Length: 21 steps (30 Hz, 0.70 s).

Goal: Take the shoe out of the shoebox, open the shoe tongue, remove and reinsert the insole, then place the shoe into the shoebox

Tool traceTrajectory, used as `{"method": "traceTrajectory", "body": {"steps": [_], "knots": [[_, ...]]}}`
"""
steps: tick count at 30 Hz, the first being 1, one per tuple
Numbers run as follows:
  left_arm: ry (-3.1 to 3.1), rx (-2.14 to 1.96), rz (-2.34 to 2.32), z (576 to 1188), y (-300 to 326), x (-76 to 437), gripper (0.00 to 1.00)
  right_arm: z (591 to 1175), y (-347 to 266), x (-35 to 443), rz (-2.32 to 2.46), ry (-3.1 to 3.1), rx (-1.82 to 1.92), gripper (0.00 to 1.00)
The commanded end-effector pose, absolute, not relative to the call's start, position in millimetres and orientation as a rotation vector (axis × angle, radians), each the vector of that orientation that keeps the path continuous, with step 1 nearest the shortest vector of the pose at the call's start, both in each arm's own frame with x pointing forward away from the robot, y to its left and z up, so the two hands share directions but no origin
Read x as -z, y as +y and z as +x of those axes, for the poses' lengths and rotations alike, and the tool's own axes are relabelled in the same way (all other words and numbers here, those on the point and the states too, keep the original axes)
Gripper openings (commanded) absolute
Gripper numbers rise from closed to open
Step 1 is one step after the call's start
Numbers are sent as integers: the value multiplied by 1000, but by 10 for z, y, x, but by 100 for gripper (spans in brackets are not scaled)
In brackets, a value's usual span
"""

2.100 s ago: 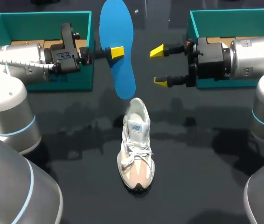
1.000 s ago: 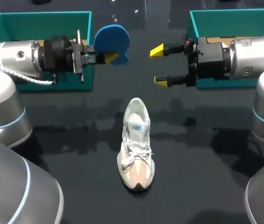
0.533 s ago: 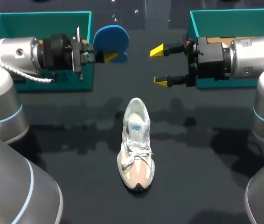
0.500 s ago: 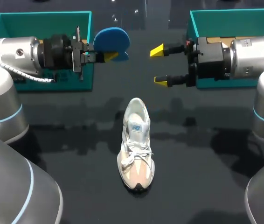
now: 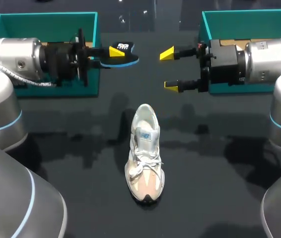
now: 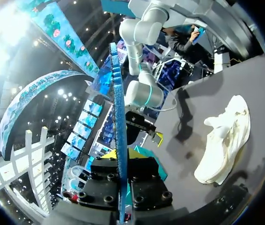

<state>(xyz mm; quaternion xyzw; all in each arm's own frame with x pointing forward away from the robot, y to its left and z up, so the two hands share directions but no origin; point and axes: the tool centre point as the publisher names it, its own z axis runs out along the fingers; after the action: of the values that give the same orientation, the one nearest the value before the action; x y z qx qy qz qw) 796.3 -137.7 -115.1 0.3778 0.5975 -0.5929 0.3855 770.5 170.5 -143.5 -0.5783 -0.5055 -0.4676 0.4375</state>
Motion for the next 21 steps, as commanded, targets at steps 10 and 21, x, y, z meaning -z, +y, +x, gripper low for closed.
{"method": "traceTrajectory", "body": {"steps": [10,21], "knots": [[1313,1285,1127,8000,-1525,1231,0,7621,1892,1321,-1409,-1336,1154,100],[1239,1226,1196,8037,-1584,1275,0,7521,2066,1344,-1350,-1436,1120,100]]}}
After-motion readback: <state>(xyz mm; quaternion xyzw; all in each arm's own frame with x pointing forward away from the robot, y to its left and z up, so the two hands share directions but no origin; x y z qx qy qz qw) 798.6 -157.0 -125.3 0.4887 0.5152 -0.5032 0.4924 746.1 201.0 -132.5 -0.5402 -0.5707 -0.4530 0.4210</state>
